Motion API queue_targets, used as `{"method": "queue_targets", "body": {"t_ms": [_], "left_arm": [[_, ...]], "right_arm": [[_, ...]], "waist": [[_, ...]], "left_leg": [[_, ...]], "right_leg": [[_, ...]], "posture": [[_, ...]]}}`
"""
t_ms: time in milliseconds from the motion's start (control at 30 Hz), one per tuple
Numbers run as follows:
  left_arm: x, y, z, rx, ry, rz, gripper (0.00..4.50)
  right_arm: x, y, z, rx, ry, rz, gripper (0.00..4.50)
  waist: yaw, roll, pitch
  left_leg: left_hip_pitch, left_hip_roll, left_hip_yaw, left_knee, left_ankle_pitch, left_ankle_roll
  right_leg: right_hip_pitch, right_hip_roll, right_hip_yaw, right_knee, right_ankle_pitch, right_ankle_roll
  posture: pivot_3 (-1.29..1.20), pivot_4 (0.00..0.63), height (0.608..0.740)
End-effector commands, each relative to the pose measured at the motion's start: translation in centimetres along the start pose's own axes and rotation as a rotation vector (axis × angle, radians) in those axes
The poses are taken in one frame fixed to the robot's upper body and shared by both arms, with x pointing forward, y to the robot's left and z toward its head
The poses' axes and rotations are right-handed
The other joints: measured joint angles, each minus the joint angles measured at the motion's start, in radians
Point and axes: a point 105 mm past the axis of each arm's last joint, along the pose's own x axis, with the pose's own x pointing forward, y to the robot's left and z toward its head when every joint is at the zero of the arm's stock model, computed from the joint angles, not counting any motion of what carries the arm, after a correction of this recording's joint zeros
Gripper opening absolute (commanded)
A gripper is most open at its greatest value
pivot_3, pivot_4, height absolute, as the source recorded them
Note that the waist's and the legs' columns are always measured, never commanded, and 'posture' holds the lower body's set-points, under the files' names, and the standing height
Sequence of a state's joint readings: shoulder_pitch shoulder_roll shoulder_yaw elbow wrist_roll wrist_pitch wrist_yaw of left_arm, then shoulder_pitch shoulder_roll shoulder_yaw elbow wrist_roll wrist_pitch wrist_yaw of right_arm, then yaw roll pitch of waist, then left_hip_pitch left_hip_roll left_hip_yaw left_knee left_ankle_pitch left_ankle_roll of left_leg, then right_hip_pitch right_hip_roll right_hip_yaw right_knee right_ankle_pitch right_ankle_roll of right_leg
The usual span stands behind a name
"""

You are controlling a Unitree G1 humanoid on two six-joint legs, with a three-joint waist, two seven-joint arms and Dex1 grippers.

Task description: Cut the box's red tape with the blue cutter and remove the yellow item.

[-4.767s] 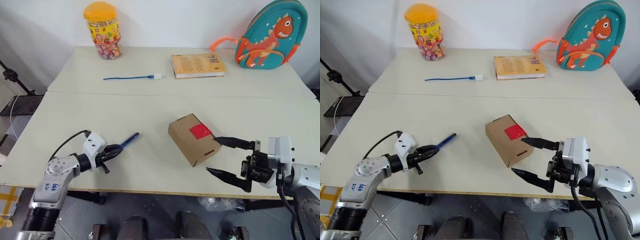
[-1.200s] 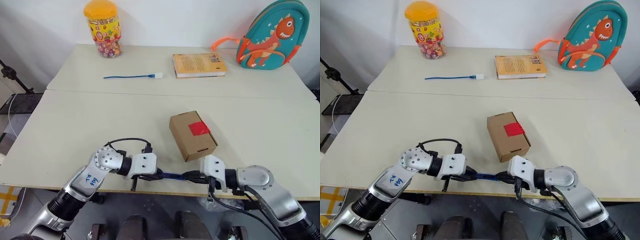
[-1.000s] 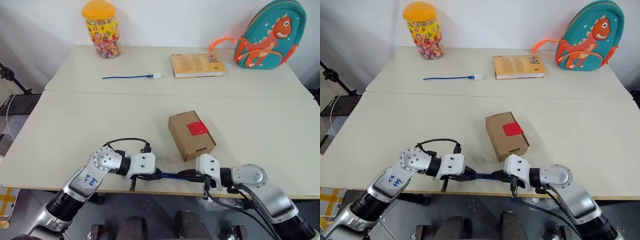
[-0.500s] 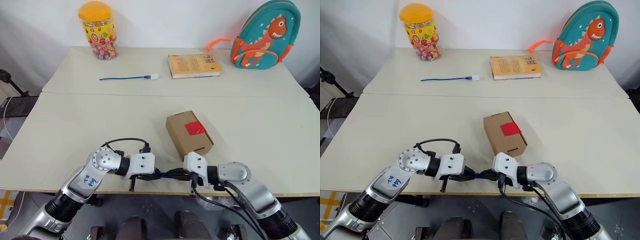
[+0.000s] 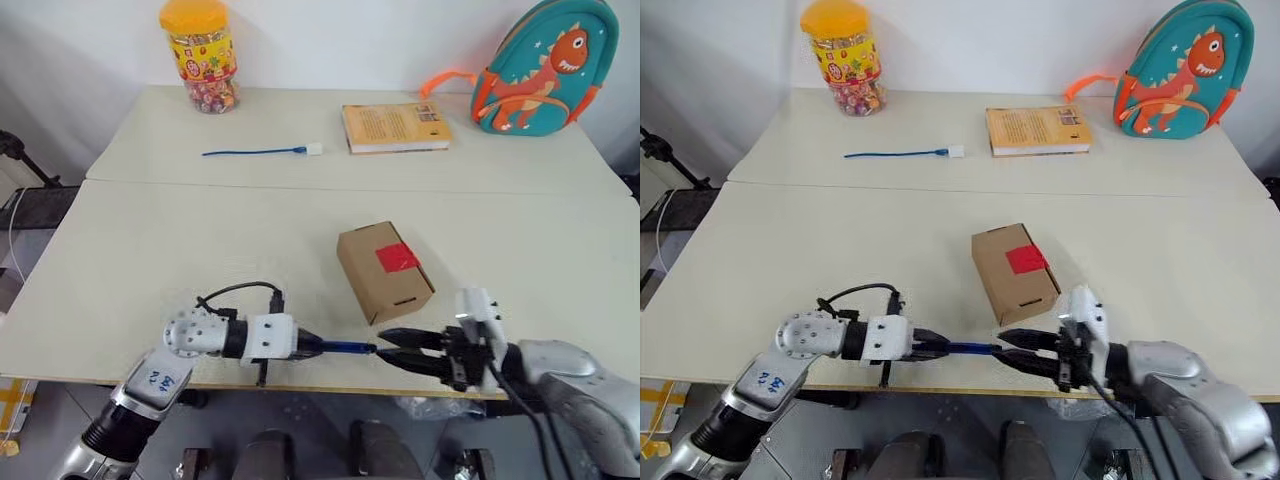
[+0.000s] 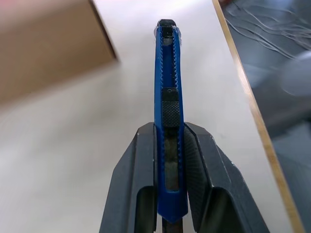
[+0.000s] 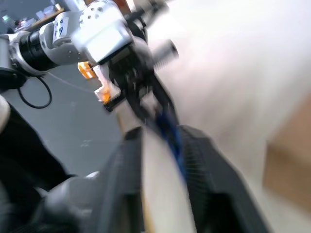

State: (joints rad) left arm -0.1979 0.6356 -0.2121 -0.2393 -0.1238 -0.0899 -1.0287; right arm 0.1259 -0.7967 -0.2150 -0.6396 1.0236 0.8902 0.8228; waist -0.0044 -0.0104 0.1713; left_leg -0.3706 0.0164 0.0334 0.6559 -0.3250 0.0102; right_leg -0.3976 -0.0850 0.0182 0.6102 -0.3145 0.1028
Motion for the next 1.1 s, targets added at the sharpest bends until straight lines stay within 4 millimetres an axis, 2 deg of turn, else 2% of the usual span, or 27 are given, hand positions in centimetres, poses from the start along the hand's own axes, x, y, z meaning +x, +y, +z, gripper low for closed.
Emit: {"method": "queue_targets", "body": {"t_ms": [33, 133, 233, 333, 667, 733, 933, 1100], "left_arm": [[-0.5, 0.6, 1.9, 0.093, -0.09, 0.037, 0.43], [-0.3, 0.1, 1.8, 0.126, -0.086, -0.023, 0.43], [0.0, 0.4, 1.6, 0.137, -0.084, -0.018, 0.43], [0.3, 0.8, 1.6, 0.142, -0.084, -0.009, 0.43], [1.6, 0.8, 2.0, 0.152, -0.11, -0.022, 0.43], [1.7, 0.8, 2.0, 0.154, -0.11, -0.025, 0.43], [1.9, 0.9, 2.1, 0.15, -0.109, -0.007, 0.43], [1.9, 0.8, 2.0, 0.148, -0.103, -0.007, 0.43]], "right_arm": [[-0.6, 0.7, 0.3, 0.177, 0.004, -0.05, 2.72], [0.0, 0.2, 0.6, 0.355, -0.02, -0.102, 3.59], [0.7, 0.0, 1.4, 0.417, -0.055, -0.114, 4.45], [1.4, 0.0, 2.4, 0.462, -0.089, -0.102, 4.45], [4.2, -0.9, 1.5, 0.44, 0.024, -0.124, 4.45], [4.5, -1.2, 1.6, 0.433, 0.033, -0.127, 4.06], [4.9, -1.4, 1.7, 0.429, 0.034, -0.124, 2.33], [5.1, -1.4, 1.6, 0.429, 0.034, -0.119, 2.33]], "waist": [[0.0, 0.0, 0.0], [-0.003, 0.0, 0.0], [-0.002, 0.0, 0.001], [0.0, 0.0, 0.001], [0.0, 0.0, 0.001], [-0.001, 0.0, 0.001], [-0.001, 0.0, 0.001], [-0.001, 0.0, 0.001]], "left_leg": [[0.0, 0.0, 0.0, -0.001, 0.0, 0.0], [0.0, 0.0, 0.001, -0.001, 0.001, 0.0], [0.0, 0.0, 0.002, -0.002, 0.001, 0.001], [0.0, 0.0, 0.002, -0.001, 0.002, 0.002], [-0.001, 0.0, 0.001, 0.0, 0.002, 0.003], [-0.001, 0.0, 0.001, 0.0, 0.002, 0.003], [-0.001, 0.0, 0.001, 0.0, 0.002, 0.003], [-0.002, 0.0, 0.001, -0.001, 0.002, 0.003]], "right_leg": [[0.0, 0.0, 0.0, -0.001, 0.0, 0.0], [0.0, 0.0, 0.0, -0.001, 0.0, 0.0], [0.0, 0.0, 0.0, -0.001, 0.0, 0.0], [0.0, 0.001, 0.0, -0.001, 0.0, 0.001], [0.0, 0.001, -0.001, -0.002, 0.001, 0.001], [0.0, 0.002, -0.001, -0.002, 0.001, 0.001], [0.0, 0.001, -0.001, -0.002, 0.001, 0.001], [0.0, 0.001, -0.001, -0.002, 0.001, 0.001]], "posture": [[0.0, 0.15, 0.74], [0.0, 0.15, 0.74], [0.0, 0.15, 0.74], [0.0, 0.15, 0.74], [0.0, 0.15, 0.74], [0.0, 0.15, 0.74], [0.0, 0.15, 0.74], [0.0, 0.15, 0.74]]}}
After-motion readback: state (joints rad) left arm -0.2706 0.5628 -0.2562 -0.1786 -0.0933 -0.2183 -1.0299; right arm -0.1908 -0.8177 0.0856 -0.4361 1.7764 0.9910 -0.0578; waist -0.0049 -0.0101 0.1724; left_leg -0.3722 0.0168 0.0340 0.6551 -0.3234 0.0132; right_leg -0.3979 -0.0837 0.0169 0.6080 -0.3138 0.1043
